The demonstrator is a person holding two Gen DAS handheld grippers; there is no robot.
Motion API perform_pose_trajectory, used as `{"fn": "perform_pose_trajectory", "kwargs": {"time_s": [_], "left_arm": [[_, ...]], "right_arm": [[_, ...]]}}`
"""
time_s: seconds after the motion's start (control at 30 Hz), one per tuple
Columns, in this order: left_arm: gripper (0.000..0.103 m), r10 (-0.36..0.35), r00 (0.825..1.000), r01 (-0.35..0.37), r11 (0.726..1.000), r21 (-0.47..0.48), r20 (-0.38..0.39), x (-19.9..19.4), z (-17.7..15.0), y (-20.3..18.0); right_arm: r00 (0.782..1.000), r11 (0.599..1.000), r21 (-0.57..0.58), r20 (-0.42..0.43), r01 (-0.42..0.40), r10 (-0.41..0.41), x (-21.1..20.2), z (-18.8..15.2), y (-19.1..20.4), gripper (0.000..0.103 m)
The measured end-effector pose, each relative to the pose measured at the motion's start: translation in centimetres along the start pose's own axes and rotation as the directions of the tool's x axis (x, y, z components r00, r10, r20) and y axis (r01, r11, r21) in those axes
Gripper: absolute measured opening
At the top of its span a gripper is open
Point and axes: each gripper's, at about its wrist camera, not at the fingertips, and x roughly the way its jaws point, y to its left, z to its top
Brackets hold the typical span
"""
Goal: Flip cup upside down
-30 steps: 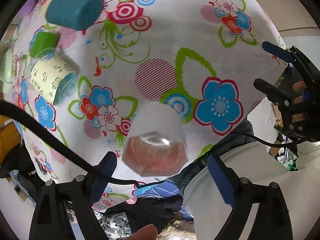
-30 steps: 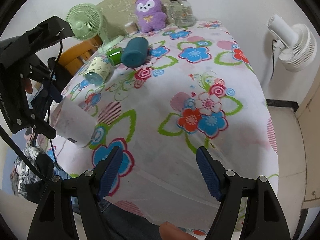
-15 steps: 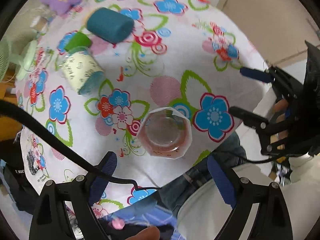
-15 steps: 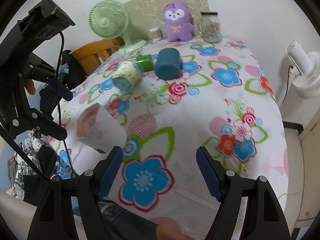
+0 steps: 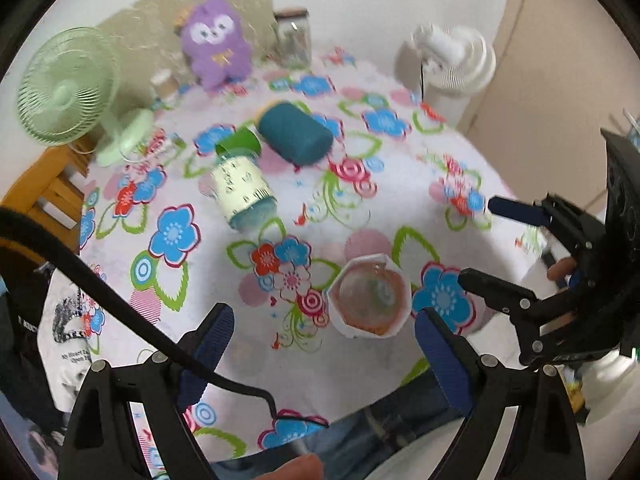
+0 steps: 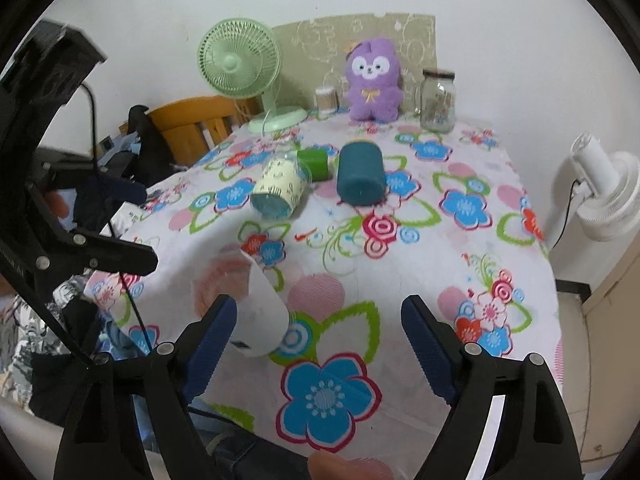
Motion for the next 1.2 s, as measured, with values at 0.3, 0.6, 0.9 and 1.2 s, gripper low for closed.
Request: {"fn": "perform_pose_trajectory", "kwargs": {"time_s": [0.3,0.6,0.9,1.2], "left_arm": [[0.094,0.077,0.948,-0.005,0.973,-0.229,0.308,-2.6,-4.1,2.3],[0.097,0.291,0.854,-0.099,0.904,-0.415,0.431,-3.8,-8.4,2.7],[0.098,0.426,0.787,-0.138,0.826,-0.546,0.446,-3.8,-12.0,3.8],[0.1,0.431,0.759,-0.166,0.853,-0.495,0.488,-3.9,-12.5,2.2]], "right_arm": [[0.993,0.998,0.029,0.104,0.05,-0.053,-1.6,0.9,2.7,0.087],[0.954,0.986,0.032,0.249,0.162,-0.165,-4.0,0.3,6.6,0.093],[0.922,0.982,0.053,0.339,0.18,-0.187,-5.1,-2.0,8.4,0.094],[0.908,0.978,0.083,0.364,0.192,-0.209,-5.7,-3.1,8.6,0.094]]}}
